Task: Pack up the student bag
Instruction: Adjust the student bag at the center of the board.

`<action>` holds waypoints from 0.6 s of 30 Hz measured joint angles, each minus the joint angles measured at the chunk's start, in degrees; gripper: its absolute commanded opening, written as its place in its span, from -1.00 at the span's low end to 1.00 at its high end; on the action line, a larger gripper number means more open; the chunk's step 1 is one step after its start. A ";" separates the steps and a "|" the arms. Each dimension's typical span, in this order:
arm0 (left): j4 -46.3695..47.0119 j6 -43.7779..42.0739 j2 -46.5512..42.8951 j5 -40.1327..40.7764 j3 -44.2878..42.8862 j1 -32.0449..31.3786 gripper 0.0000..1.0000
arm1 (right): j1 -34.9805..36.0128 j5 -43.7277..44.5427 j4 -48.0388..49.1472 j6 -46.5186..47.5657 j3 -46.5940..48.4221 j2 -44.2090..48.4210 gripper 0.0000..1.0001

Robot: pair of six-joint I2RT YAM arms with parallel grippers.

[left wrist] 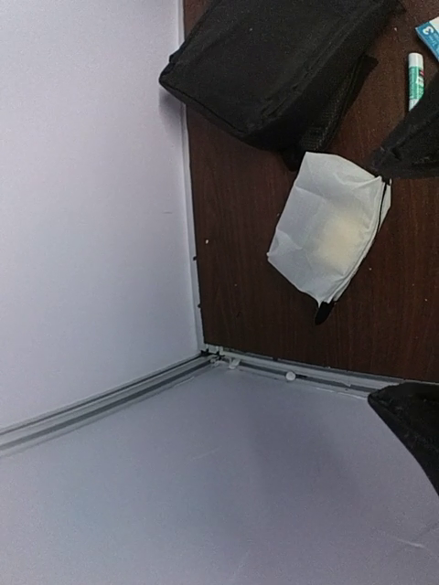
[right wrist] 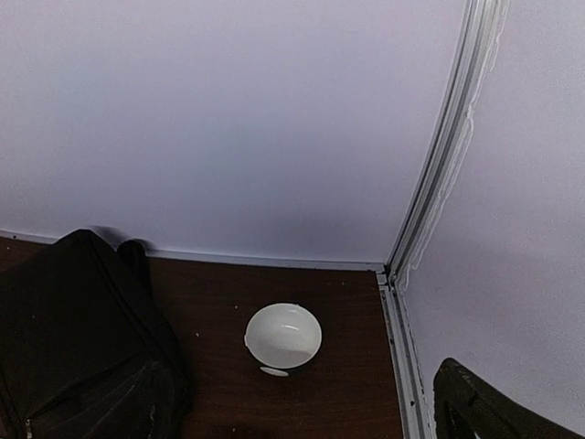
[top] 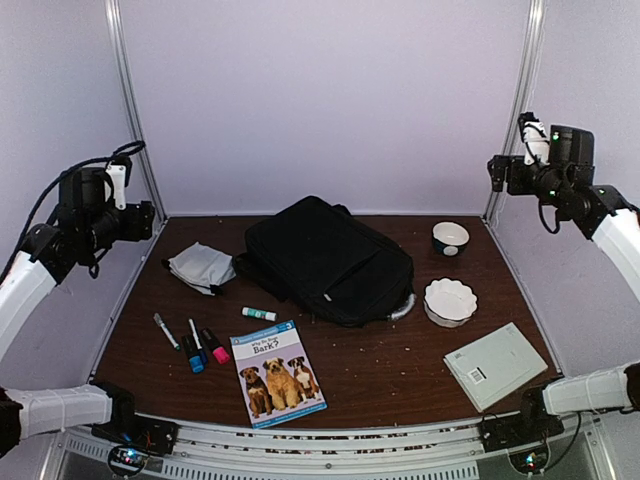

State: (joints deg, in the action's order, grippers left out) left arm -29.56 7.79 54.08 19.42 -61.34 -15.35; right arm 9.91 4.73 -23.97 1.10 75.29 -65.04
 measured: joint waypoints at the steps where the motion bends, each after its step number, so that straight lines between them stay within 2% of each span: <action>1: 0.28 -0.28 1.40 -1.07 -0.02 0.02 0.54 | -0.35 -0.85 0.00 0.04 -0.68 -0.98 0.98; 9: 1.18 -3.61 14.21 -8.79 -3.04 -4.81 0.47 | -2.29 -12.22 -0.35 2.97 -3.48 -10.01 0.80; 13: 1.70 -5.81 21.33 -12.48 -6.40 -11.41 0.43 | -2.23 -18.49 -0.02 4.85 -5.05 -12.61 0.73; 18: 3.34 -8.11 28.76 -15.41 -9.60 -21.27 0.40 | -2.16 -24.96 4.92 4.98 -11.32 -13.00 0.66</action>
State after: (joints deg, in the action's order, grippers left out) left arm -26.22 -0.32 82.85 4.01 -70.94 -36.62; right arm 7.75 -20.23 -19.05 6.09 63.96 -78.04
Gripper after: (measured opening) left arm 0.709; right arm 0.847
